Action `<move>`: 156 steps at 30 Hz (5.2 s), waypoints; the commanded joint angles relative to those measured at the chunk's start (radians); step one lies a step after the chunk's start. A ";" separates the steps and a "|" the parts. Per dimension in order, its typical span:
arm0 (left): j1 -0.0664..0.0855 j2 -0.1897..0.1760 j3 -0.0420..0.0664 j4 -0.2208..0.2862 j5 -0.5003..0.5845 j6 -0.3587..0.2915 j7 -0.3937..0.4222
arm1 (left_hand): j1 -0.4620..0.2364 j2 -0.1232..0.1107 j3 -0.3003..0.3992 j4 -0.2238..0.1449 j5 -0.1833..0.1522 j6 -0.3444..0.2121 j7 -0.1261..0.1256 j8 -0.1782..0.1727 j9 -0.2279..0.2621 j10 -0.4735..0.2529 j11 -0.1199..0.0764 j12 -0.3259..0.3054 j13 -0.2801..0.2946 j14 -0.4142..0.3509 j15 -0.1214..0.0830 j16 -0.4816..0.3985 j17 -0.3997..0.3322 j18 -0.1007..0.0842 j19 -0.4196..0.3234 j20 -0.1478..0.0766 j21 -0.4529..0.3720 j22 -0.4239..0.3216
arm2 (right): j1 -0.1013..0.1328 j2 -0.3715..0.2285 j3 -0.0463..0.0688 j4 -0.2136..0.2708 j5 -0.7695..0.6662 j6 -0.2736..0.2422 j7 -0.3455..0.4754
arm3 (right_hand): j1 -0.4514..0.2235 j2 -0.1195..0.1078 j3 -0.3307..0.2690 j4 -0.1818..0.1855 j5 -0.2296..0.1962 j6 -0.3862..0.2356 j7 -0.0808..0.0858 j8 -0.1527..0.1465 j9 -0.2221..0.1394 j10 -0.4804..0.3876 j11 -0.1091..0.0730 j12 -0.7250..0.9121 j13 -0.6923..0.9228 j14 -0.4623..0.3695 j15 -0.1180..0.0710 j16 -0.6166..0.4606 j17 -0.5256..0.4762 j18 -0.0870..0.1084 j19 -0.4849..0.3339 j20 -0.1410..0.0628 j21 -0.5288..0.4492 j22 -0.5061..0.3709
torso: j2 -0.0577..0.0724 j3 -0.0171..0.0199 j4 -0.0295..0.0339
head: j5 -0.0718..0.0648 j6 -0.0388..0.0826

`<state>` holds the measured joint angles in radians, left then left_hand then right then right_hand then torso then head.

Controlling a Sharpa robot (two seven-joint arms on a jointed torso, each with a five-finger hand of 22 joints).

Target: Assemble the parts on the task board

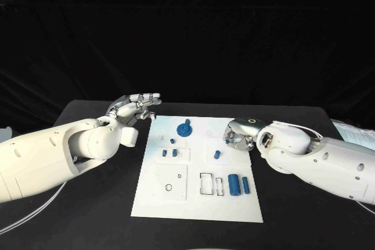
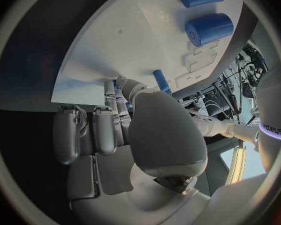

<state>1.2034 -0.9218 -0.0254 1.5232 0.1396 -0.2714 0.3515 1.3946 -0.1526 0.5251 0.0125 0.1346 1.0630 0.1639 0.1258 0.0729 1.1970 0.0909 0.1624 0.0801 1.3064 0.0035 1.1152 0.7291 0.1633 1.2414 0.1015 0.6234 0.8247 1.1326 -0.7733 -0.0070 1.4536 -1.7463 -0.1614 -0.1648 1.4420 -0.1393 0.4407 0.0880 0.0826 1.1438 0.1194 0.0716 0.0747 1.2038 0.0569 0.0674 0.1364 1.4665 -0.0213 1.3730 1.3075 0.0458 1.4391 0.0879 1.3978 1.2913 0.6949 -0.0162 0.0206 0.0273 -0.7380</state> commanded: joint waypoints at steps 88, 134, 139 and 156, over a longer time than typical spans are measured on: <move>0.000 0.001 0.001 0.007 0.007 0.021 -0.017 | 0.006 0.008 -0.006 -0.022 0.008 -0.018 0.010 -0.001 -0.005 -0.025 0.004 0.011 -0.001 -0.014 0.001 -0.011 -0.017 0.019 -0.003 -0.001 -0.010 -0.005 | -0.062 0.081 0.034 0.255 -0.073 -0.047 -0.014 | -0.022 0.033 0.069 -0.057 -0.032 0.065 -0.005 0.007 0.022 0.061 -0.005 -0.002 -0.057 0.059 -0.007 0.007 0.012 0.013 0.008 -0.014 0.010 0.019 | -0.001 -0.0019 0.0015 | 0.083 -0.040; 0.001 0.004 0.001 0.013 0.007 0.028 -0.025 | 0.005 0.008 -0.007 -0.025 0.008 -0.020 0.011 -0.001 -0.005 -0.028 0.005 0.013 -0.001 -0.015 0.002 -0.011 -0.018 0.019 -0.003 0.000 -0.011 -0.006 | -0.145 0.185 0.027 0.169 -0.077 0.021 0.005 | -0.022 0.033 0.071 -0.063 -0.032 0.063 0.000 0.004 0.023 0.059 -0.001 -0.004 -0.062 0.059 -0.004 0.006 0.011 0.014 0.007 -0.012 0.009 0.017 | -0.001 -0.0017 -0.0002 | 0.134 -0.076; 0.001 0.003 0.001 0.014 0.007 0.028 -0.024 | 0.005 0.008 -0.007 -0.025 0.008 -0.020 0.011 -0.001 -0.005 -0.028 0.005 0.013 -0.001 -0.015 0.002 -0.011 -0.018 0.019 -0.003 0.000 -0.011 -0.006 | -0.144 0.191 0.025 0.161 -0.079 0.031 -0.001 | -0.024 0.033 0.070 -0.064 -0.032 0.064 0.000 0.004 0.024 0.059 -0.001 -0.004 -0.063 0.059 -0.003 0.006 0.011 0.014 0.007 -0.012 0.008 0.017 | 0.000 -0.0013 0.0001 | 0.135 -0.078; 0.001 0.003 0.001 0.014 0.006 0.030 -0.026 | 0.006 0.008 -0.008 -0.027 0.008 -0.021 0.011 -0.001 -0.005 -0.030 0.005 0.015 -0.001 -0.016 0.002 -0.012 -0.021 0.019 -0.003 0.000 -0.012 -0.006 | -0.143 0.214 0.009 0.144 -0.089 0.038 -0.036 | -0.057 0.006 0.060 -0.060 -0.033 -0.001 0.023 -0.013 0.010 -0.004 0.022 -0.009 -0.076 0.055 0.014 -0.003 -0.001 0.018 -0.004 0.000 -0.006 -0.004 | -0.001 -0.0015 -0.0013 | 0.140 -0.081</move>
<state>1.2038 -0.9206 -0.0253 1.5353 0.1429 -0.2612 0.3222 1.3985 -0.1488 0.5170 -0.0101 0.1381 1.0491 0.1770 0.1257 0.0688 1.1756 0.0981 0.1706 0.0797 1.2960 0.0076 1.1066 0.7088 0.1630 1.2415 0.1015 0.6156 0.8196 0.9935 -0.5606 0.0057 1.6023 -1.8213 -0.1425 -0.1798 1.3926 -0.1305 0.5075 0.0290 0.0466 1.1550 0.1405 0.0632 0.0928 1.2101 0.0767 0.0642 0.0640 1.4661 -0.0125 1.3750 1.3074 0.0458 1.4392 0.0879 1.3961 1.2897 0.6943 -0.0176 0.0205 0.1666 -0.8185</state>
